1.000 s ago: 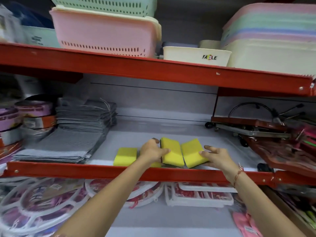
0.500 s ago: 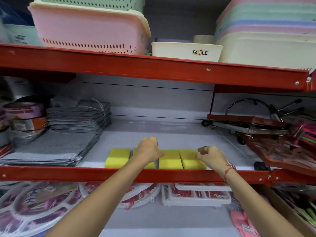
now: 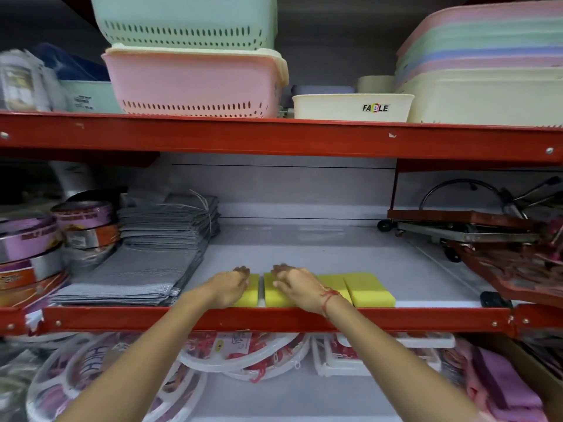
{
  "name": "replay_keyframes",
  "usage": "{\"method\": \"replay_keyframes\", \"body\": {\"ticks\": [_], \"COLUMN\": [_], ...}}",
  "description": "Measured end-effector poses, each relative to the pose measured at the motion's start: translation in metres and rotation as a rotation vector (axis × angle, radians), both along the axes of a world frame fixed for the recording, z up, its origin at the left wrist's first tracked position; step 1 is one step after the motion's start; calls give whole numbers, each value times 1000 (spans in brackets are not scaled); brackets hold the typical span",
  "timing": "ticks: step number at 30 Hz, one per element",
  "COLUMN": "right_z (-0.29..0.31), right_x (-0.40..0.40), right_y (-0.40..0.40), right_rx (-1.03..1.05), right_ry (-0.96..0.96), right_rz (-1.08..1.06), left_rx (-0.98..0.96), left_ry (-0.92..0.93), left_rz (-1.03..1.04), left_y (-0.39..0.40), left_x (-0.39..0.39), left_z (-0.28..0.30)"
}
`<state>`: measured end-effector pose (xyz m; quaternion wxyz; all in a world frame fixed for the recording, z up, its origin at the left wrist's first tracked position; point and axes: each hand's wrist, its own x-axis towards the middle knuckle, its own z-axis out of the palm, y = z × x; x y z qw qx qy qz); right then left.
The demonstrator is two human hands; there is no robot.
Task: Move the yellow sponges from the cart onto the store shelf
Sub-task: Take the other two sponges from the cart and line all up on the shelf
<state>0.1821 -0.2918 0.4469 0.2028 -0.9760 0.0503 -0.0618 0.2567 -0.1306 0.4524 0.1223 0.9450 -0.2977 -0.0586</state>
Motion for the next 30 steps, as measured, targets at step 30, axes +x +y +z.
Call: {"method": "replay_keyframes", "body": {"ticks": [30], "right_z": [-23], "right_x": [-16], "right_y": [-8], "right_rx": [-97], "right_ry": [-13], "right_rz": [44], "left_rx": [21], "left_ry": [-28], "left_rz": [-121], "left_y": [-20], "left_x": [-13], "left_z": [-31]}}
